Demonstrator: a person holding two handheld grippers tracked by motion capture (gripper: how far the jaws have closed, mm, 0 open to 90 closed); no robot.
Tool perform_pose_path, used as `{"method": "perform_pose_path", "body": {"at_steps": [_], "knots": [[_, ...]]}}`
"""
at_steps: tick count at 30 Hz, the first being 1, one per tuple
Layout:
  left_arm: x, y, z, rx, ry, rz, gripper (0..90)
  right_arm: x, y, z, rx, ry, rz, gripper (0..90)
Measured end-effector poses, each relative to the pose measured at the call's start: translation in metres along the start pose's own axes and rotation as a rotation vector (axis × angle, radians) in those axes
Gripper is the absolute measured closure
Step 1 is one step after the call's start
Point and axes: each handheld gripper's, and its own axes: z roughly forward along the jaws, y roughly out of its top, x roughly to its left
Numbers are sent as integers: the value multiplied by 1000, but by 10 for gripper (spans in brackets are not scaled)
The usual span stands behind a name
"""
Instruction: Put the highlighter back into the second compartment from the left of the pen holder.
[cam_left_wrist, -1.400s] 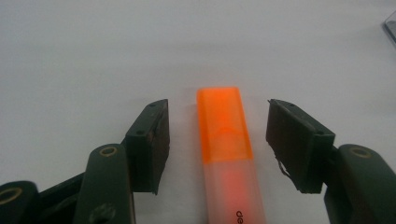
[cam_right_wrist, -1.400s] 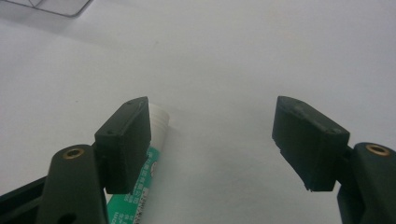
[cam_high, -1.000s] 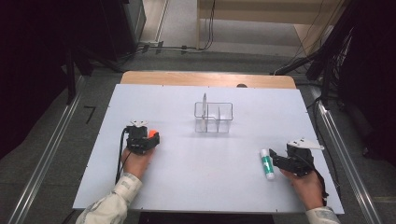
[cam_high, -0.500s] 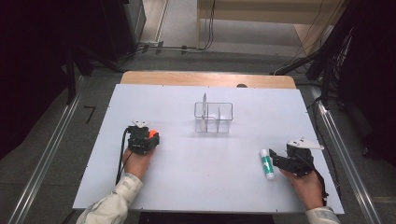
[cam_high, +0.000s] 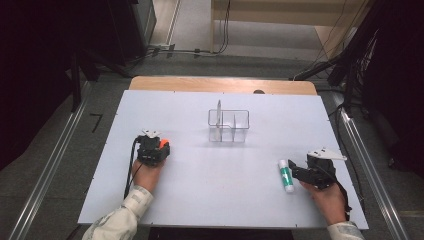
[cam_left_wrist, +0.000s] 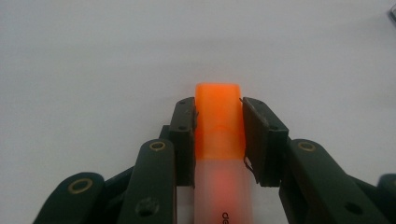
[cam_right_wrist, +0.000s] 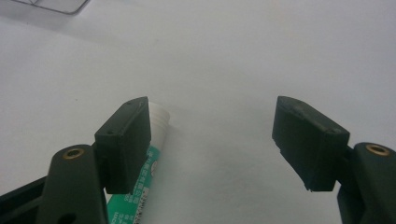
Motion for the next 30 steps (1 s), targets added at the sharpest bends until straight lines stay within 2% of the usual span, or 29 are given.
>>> {"method": "perform_pose_path", "body": {"at_steps": [9,18,24,30], "knots": [[0,1,-3,-15,-12,-10,669,0,0,0,-2,-1,1,268],[-3,7,-15,-60,-64,-26,670,0,0,0,-4,-3,0,269],[-12,12,-24,-88,-111,-24,670,0,0,0,-3,-5,-1,268],[-26,20,-33,-124,-152,-4,670,0,0,0,-2,-7,0,268]]}}
